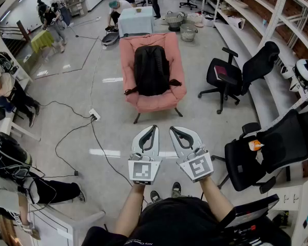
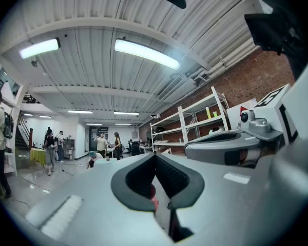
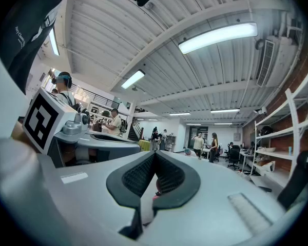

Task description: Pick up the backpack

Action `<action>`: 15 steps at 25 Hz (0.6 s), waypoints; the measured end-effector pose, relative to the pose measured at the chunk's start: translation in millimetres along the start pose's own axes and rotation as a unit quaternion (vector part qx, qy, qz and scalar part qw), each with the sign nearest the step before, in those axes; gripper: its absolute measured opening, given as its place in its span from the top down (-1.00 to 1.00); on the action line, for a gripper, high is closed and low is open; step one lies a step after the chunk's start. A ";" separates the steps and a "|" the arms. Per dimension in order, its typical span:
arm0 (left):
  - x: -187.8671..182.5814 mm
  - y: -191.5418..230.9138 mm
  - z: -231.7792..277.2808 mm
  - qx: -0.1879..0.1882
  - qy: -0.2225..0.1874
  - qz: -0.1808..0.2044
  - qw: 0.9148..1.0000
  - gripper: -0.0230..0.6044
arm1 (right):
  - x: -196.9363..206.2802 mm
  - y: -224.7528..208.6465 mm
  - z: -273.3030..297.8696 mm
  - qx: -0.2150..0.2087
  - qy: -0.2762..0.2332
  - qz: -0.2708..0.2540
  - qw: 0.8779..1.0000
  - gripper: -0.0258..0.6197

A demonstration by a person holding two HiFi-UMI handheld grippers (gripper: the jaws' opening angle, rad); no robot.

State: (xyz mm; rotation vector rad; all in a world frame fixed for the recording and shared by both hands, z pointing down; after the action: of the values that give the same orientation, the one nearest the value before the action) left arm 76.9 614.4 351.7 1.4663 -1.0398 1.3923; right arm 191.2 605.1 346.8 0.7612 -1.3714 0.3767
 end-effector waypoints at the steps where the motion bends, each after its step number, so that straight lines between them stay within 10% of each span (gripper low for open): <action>1: 0.2 -0.9 1.3 0.001 -0.002 0.001 1.000 0.92 | 0.0 -0.9 -0.2 0.000 -0.001 -0.002 1.000 0.90; 15: 10.6 -18.5 25.9 -0.001 -0.008 0.011 1.000 0.92 | 13.8 -25.7 -7.5 -0.017 -0.015 0.004 1.000 0.88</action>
State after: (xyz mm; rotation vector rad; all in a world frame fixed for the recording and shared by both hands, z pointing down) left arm 102.7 595.1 361.0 1.4707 -1.0710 1.3964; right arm 216.0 589.4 353.2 0.7362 -1.4056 0.3487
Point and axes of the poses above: the fingertips, and each gripper's own axes: z forward along the fingers, y to its left, x out of its underside, the point moved 6 cm from there along -z, backward along the fingers, and after that the axes turned 6 degrees about -z, right-handed, at the moved point
